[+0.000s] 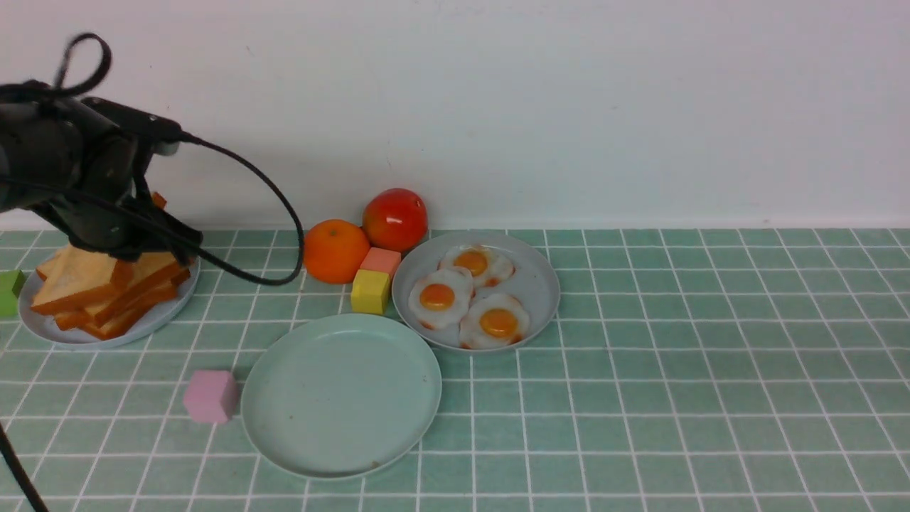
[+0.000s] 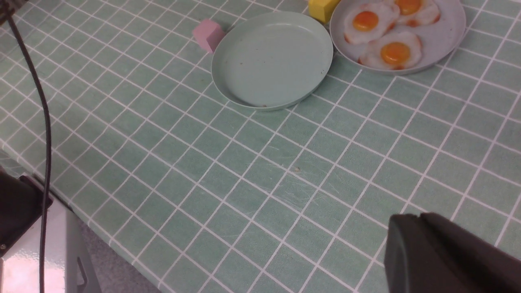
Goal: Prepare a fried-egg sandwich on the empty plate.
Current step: Use the left arm to grab a slice of bread, then use the left arm to put a slice of bread into the empty plate in the middle
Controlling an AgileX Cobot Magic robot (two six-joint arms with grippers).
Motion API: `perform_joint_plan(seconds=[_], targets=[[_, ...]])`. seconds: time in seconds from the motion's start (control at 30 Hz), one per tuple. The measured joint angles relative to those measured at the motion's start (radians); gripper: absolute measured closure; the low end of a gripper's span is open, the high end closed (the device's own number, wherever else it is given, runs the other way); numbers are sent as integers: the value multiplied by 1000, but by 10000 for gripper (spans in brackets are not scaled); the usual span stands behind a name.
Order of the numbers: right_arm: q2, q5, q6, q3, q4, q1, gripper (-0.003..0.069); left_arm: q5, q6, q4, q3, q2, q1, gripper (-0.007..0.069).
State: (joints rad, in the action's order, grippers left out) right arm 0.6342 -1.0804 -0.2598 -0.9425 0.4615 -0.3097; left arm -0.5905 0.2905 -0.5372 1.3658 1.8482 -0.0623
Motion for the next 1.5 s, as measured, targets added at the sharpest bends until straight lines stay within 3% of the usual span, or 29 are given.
perform_joint_plan(seconds=[0.1, 0.3, 0.4, 0.47, 0.53, 0.63, 1.07, 1.2, 1.33, 1.37, 1.43, 1.5], targets=[[0, -1, -1, 0, 0, 0, 616, -44, 0, 1, -1, -42, -17, 553], [0, -3, -39, 0, 0, 0, 616, -185, 4, 13, -1, -172, -194, 554], [0, -3, -66, 0, 1, 0, 616, -322, 7, 73, -14, -206, -383, 554], [0, -4, -71, 0, 2, 0, 616, -345, 8, 82, -28, -207, -448, 554], [0, -8, -77, 0, 3, 0, 616, -363, 8, 93, -66, -188, -578, 555], [0, -16, -78, 0, 3, 0, 616, -362, 28, 85, -76, -145, -665, 555], [0, -52, -79, 0, 29, 0, 613, -208, 72, 1, -79, 40, -685, 554], [0, -77, -79, 0, 29, 0, 591, -182, 72, -26, -79, 47, -685, 481], [0, -88, -53, 0, 4, 0, 486, -179, 91, -50, -79, 47, -685, 300], [0, -88, -51, 0, 3, 0, 480, -179, 93, -49, -79, 47, -685, 293], [0, -78, -40, 0, -9, 0, 390, -186, 137, -49, -79, 34, -685, 206], [0, -69, -35, 0, -9, 0, 344, -191, 168, -42, -79, 16, -685, 172]])
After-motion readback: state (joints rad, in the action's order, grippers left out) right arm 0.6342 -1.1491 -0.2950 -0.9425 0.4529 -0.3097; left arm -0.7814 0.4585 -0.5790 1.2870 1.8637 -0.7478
